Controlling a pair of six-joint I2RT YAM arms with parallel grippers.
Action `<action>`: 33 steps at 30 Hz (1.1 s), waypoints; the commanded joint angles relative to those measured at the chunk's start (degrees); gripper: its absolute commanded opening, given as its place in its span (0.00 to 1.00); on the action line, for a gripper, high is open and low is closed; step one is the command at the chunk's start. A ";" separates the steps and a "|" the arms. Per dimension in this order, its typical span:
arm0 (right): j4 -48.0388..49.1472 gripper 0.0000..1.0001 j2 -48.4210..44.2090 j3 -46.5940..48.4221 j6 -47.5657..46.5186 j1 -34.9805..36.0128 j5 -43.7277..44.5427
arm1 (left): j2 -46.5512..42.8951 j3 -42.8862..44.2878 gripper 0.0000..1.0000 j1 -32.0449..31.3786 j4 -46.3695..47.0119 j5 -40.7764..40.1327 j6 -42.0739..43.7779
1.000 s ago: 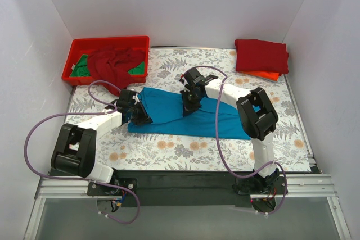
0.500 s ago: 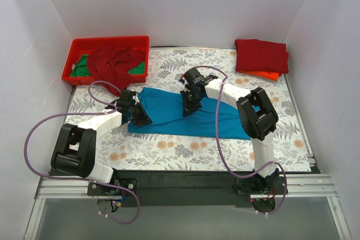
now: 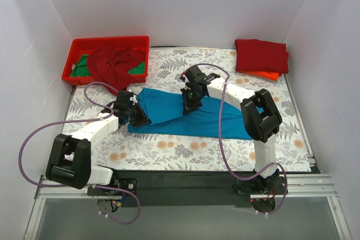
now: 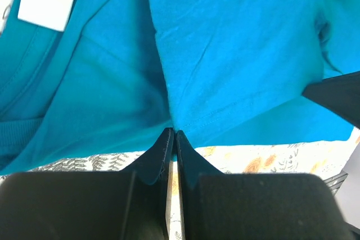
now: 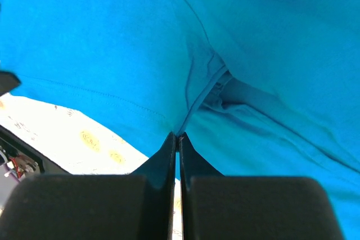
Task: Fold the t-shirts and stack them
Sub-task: Fold the tshirt
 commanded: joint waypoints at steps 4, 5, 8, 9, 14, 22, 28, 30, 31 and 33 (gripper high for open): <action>-1.22 0.01 -2.72 -1.77 0.79 0.32 -1.34 | -2.15 -1.93 0.00 -0.03 -2.44 1.27 -0.58; -1.22 0.01 -2.81 -2.03 0.88 0.32 -1.43 | -2.24 -2.28 0.00 -0.03 -2.52 1.44 -0.58; -1.23 0.01 -3.33 -3.52 0.96 0.32 -1.60 | -2.33 -2.72 0.00 -0.03 -2.52 1.88 -0.76; -1.22 0.01 -3.42 -3.87 0.97 0.32 -1.60 | -2.24 -2.90 0.00 0.06 -2.52 1.88 -0.76; -1.22 0.01 -3.07 -4.41 0.88 0.24 -2.13 | -1.18 -2.90 0.00 -0.03 -2.52 2.06 -0.76; -1.31 0.01 -2.37 -4.14 0.88 0.32 -2.40 | 0.57 -2.55 0.00 -0.03 -2.87 1.97 -0.58; -1.31 0.01 -2.11 -3.97 0.88 0.24 -2.66 | 1.19 -2.11 0.25 -0.03 -4.11 0.65 -0.67; -1.49 0.04 -1.93 -3.88 0.88 0.23 -2.57 | 1.63 -1.67 0.46 -0.03 -4.37 0.48 -0.76; -1.49 0.14 -2.10 -3.88 0.88 0.32 -2.40 | 1.63 -1.23 0.48 -0.03 -4.89 0.30 -0.76; -1.93 0.22 -2.54 -3.53 0.79 0.32 -1.87 | 1.11 0.69 0.50 0.06 -5.51 -0.22 -0.67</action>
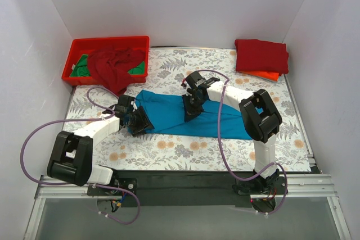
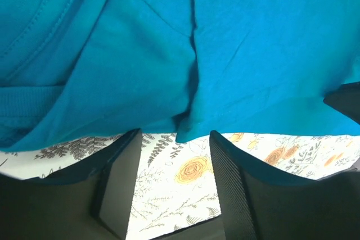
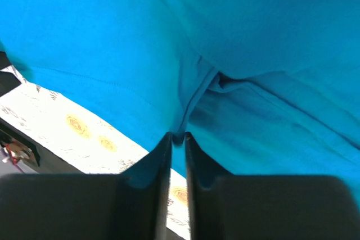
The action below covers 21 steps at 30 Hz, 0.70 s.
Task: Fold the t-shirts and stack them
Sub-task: Fold the tshirt
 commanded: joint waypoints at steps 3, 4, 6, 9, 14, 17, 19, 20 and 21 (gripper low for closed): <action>-3.20 0.32 -3.40 2.42 -0.04 0.15 1.50 | -0.30 8.66 0.52 0.06 -3.40 -2.83 0.80; -3.55 0.36 -3.75 3.04 -0.22 0.06 2.20 | 0.57 10.26 0.54 0.23 -4.27 -4.32 1.93; -5.40 0.40 -4.89 4.79 -0.57 -0.73 4.22 | 2.42 15.77 0.55 0.85 -5.16 -5.91 3.43; -6.54 0.43 -7.18 5.42 -0.75 -4.31 4.84 | 7.08 20.10 0.55 3.92 -4.99 -6.88 5.81; -6.90 0.44 -11.92 3.49 -3.82 -13.28 6.60 | 17.16 28.36 0.55 7.35 -1.12 -5.57 8.70; -7.25 0.44 -13.94 1.29 -6.45 -20.49 8.18 | 21.57 32.93 0.54 7.88 -0.68 -5.30 9.32; -7.16 0.44 -14.82 -0.47 -7.77 -25.50 9.94 | 24.74 34.52 0.54 8.32 -0.24 -5.38 9.67; -7.16 0.44 -15.44 -0.99 -9.17 -26.91 10.55 | 25.62 35.75 0.54 8.50 -0.24 -5.30 10.02; -7.25 0.44 -15.53 -1.35 -9.70 -29.71 11.95 | 27.11 36.28 0.54 8.67 0.02 -5.30 10.12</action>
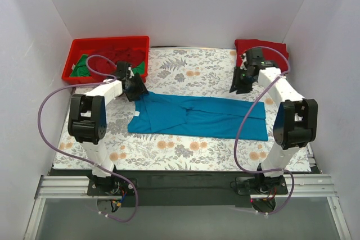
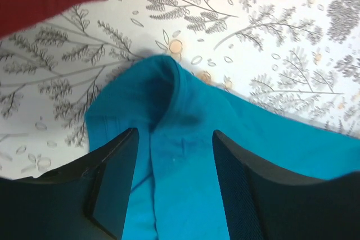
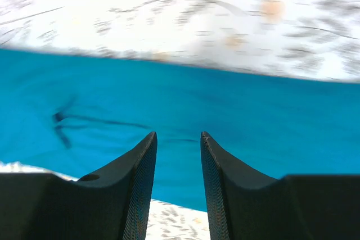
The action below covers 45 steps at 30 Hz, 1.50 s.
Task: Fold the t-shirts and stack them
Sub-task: Fold the tshirt
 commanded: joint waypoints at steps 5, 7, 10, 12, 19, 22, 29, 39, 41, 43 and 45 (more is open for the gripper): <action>-1.28 0.43 -1.00 -4.20 -7.01 -10.77 5.57 | 4.39 5.08 0.51 0.83 1.49 0.22 3.02; -1.19 0.42 -0.12 -4.38 -7.98 -11.92 6.27 | 5.61 5.35 0.49 1.00 2.02 0.56 3.02; -0.66 0.42 1.55 -4.21 -8.77 -15.17 7.15 | 6.58 6.14 0.46 1.09 2.81 0.92 2.58; -0.23 0.42 2.70 -4.03 -8.86 -16.39 7.24 | 7.73 6.75 0.44 1.09 2.90 1.09 2.40; 0.57 0.41 4.90 -4.56 -9.83 -19.21 7.06 | 9.22 8.60 0.39 1.09 3.08 1.79 1.44; 1.01 0.41 5.33 -5.52 -10.27 -20.09 7.33 | 9.40 9.13 0.39 1.09 3.16 2.50 0.91; 1.71 0.41 6.91 -5.70 -11.50 -22.02 7.94 | 9.40 8.51 0.38 1.09 4.30 3.81 -0.23; 3.64 0.35 11.05 -4.21 -12.20 -24.66 7.94 | 11.42 8.42 0.24 1.18 5.63 5.40 -1.73; 4.08 0.35 11.84 -4.03 -12.38 -25.10 7.94 | 11.68 8.69 0.21 1.18 5.62 5.40 -1.73; 4.52 0.35 12.28 -3.85 -12.29 -25.19 7.94 | 11.95 8.78 0.18 1.18 5.62 5.31 -1.55; 4.96 0.35 12.54 -3.85 -12.38 -25.37 7.94 | 12.21 8.78 0.13 1.18 5.62 5.49 -1.29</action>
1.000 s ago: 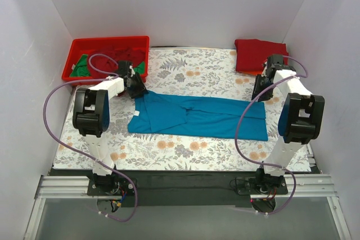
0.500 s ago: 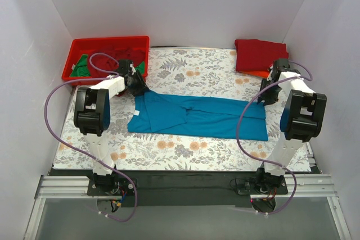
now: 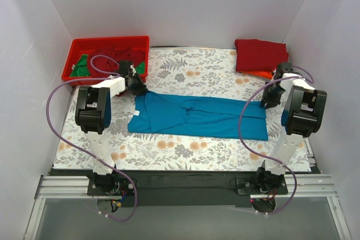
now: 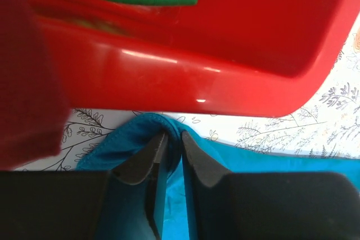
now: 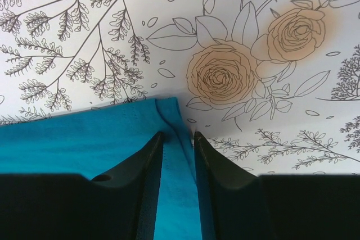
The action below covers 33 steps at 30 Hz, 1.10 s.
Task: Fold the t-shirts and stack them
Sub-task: Fold the tshirt
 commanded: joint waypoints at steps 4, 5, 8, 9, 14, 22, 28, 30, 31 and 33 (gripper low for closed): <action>2.67 0.34 1.94 1.85 -1.08 -0.69 0.05 | 0.13 0.93 0.06 0.59 0.12 0.63 0.61; 2.76 0.33 1.94 1.77 -1.17 -0.60 -0.39 | 0.04 0.75 0.04 0.59 0.12 0.55 0.70; 2.93 0.24 2.12 1.85 -1.52 -0.69 -1.18 | 0.04 0.22 0.00 0.76 0.20 0.37 1.05; 3.02 0.15 2.29 1.85 -1.52 -0.69 -1.18 | 0.12 -0.04 0.00 0.94 0.20 0.28 1.05; 2.85 0.01 1.86 0.54 -1.43 -0.78 -0.39 | -0.84 -1.00 0.00 1.47 0.12 -1.29 1.40; 2.23 0.01 0.98 -0.26 -0.82 -1.22 3.56 | -3.04 -2.76 0.00 2.52 -0.50 -4.20 2.11; 1.44 0.01 0.36 0.45 -0.81 -1.48 5.76 | -4.27 -2.76 0.00 2.61 -0.94 -5.17 2.28; 1.00 0.01 0.10 0.62 -0.82 -1.48 6.29 | -4.53 -2.33 0.00 2.61 -1.20 -5.16 2.28; 0.65 0.01 0.01 1.06 -0.90 -1.57 6.38 | -4.79 -2.24 0.07 2.61 -1.38 -5.08 2.37; -0.23 0.01 -0.42 1.67 -0.73 -1.48 6.20 | -5.23 -1.45 0.17 2.61 -1.99 -5.17 2.55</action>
